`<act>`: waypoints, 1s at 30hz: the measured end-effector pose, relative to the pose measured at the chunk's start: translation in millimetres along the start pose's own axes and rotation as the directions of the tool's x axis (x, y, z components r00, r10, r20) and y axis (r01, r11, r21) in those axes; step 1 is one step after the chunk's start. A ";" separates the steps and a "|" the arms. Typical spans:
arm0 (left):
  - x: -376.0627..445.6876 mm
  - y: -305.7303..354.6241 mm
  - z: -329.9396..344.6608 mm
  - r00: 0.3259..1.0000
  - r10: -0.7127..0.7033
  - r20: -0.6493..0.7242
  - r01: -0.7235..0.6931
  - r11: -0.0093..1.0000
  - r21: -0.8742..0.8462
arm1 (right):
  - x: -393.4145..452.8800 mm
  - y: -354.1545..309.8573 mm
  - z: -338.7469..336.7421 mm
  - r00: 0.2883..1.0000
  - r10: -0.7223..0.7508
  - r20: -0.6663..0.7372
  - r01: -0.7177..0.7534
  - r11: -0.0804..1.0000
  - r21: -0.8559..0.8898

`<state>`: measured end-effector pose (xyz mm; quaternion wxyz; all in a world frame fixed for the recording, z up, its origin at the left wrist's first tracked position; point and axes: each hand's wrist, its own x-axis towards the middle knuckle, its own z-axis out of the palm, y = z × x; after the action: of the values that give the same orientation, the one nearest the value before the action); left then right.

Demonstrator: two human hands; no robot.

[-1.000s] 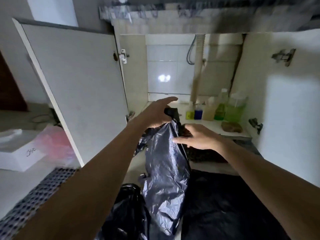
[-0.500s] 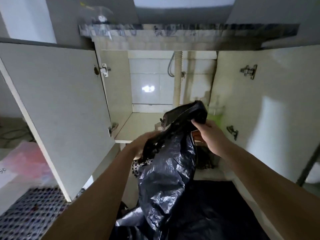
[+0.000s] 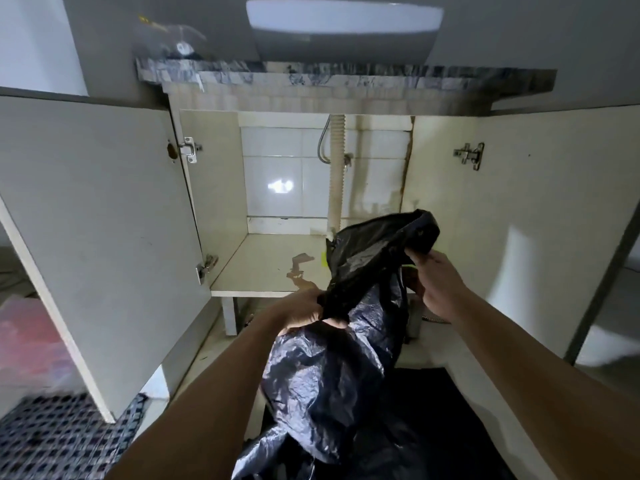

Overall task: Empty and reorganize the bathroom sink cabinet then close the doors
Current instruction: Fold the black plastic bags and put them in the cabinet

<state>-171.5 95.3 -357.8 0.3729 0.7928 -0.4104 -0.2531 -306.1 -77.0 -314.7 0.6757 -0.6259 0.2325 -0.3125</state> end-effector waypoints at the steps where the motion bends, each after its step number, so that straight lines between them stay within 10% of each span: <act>1: 2.0 2.2 -3.6 0.999 0.011 -0.038 -0.008 0.996 0.087 | 0.3 0.3 -7.4 0.999 0.007 -0.033 -0.008 1.000 -0.019; 4: 5.9 14.5 -15.5 0.981 0.055 -0.184 -0.005 0.964 0.265 | 6.6 7.3 -31.9 0.995 0.040 -0.092 -0.066 0.952 -0.298; 8: 3.5 33.6 -22.9 0.959 0.165 -0.228 -0.042 0.886 0.463 | -4.0 -0.1 -41.3 0.998 -0.013 -0.064 -0.045 0.570 -0.820; 14: 4.4 49.6 -14.5 0.964 0.217 -0.156 -0.071 0.770 0.635 | -17.2 -29.9 -3.7 0.849 -0.486 0.208 0.401 0.335 -0.852; 19: 0.4 64.3 -4.1 0.963 0.260 -0.070 -0.145 0.719 0.680 | -28.8 -7.2 19.7 0.665 -0.446 0.599 0.691 0.063 -0.720; 26: -6.4 58.2 8.7 0.986 0.117 0.115 -0.164 0.660 0.733 | -4.6 19.3 -1.1 0.881 0.067 0.468 0.472 -0.103 -0.875; 30: -2.3 43.1 3.4 0.998 0.019 0.062 -0.059 0.675 0.736 | -14.2 6.0 -2.6 0.934 0.050 0.353 0.355 -0.211 -0.911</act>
<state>-195.0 79.3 -325.1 0.0171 0.8604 -0.5033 -0.0778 -317.1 -68.6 -322.0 -0.0739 -0.9735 0.2160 -0.0146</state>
